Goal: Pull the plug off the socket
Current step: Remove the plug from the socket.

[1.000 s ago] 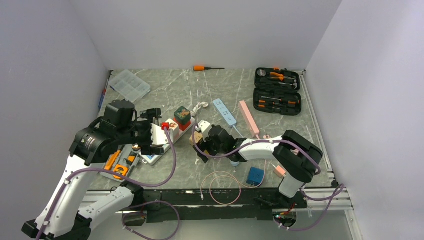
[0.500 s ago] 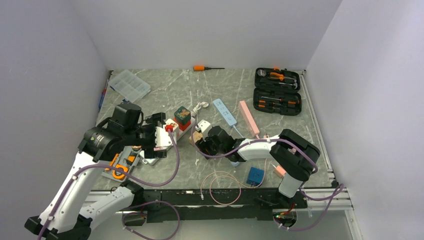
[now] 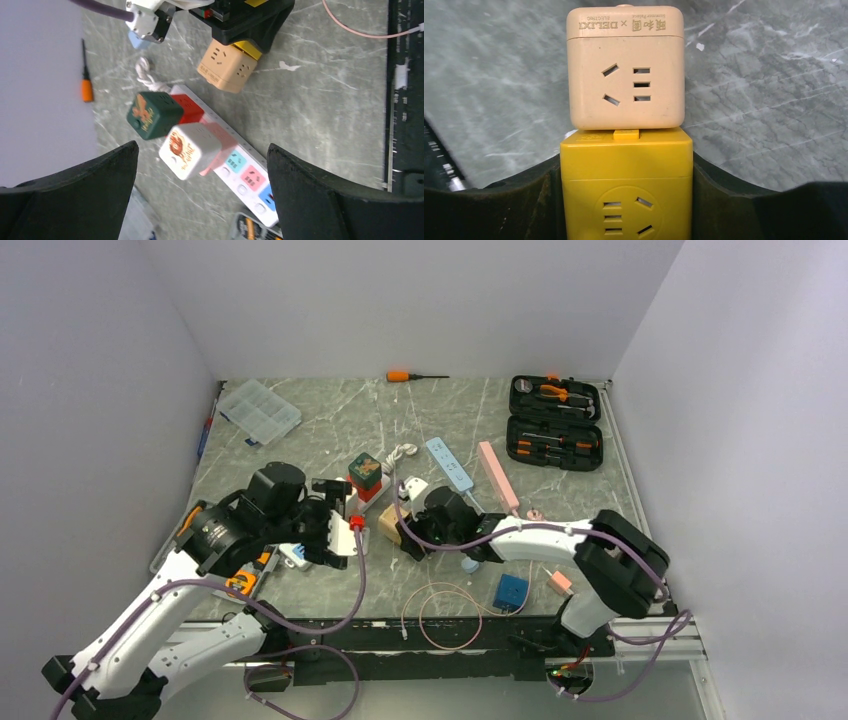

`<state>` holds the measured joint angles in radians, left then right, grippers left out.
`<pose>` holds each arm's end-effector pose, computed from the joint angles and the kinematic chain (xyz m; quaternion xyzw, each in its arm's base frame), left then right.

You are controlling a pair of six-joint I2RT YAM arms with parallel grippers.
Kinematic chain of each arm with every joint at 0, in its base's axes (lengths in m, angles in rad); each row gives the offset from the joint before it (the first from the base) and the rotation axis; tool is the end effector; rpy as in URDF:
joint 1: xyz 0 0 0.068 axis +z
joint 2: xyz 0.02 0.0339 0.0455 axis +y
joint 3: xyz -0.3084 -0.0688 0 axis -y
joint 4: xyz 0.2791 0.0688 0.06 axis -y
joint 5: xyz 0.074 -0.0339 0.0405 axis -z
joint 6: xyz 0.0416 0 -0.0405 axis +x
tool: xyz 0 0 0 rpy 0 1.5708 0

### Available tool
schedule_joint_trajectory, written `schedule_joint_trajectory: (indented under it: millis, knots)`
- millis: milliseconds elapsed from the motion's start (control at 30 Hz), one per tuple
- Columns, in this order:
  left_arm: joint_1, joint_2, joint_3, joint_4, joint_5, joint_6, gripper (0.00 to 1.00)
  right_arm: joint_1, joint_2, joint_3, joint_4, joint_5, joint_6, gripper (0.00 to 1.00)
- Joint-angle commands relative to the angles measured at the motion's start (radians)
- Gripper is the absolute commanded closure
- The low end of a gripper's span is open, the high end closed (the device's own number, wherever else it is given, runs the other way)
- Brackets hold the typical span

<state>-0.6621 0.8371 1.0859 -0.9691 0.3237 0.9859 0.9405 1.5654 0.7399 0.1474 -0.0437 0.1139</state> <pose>0.1137 -0.1054 0.3946 0.7049 0.5619 -0.0792 0.4255 0.1999 0.2771 0.1850 -0.3708 0.8221 0.2342 0.3631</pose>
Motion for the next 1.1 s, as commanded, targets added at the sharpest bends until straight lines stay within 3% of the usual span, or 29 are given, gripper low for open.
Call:
schedule_joint_trajectory:
  millis: [0,300,467,567,1067]
  knots:
    - [-0.064,0.015,-0.036,0.163,-0.037,0.074,0.01,-0.042,-0.145,0.029,0.009,-0.137,0.059,1.0]
    - [-0.289,-0.082,-0.343,0.508,-0.14,0.339,0.01,-0.146,-0.332,0.001,-0.084,-0.416,0.116,1.0]
    - [-0.339,-0.061,-0.4,0.747,-0.212,0.394,0.01,-0.153,-0.372,0.029,-0.163,-0.515,0.098,1.0]
    - [-0.35,-0.058,-0.423,0.806,-0.216,0.437,0.01,-0.152,-0.386,0.04,-0.184,-0.558,0.095,1.0]
    - [-0.401,-0.068,-0.476,0.651,-0.186,0.501,0.01,-0.153,-0.403,0.076,-0.192,-0.61,0.107,1.0]
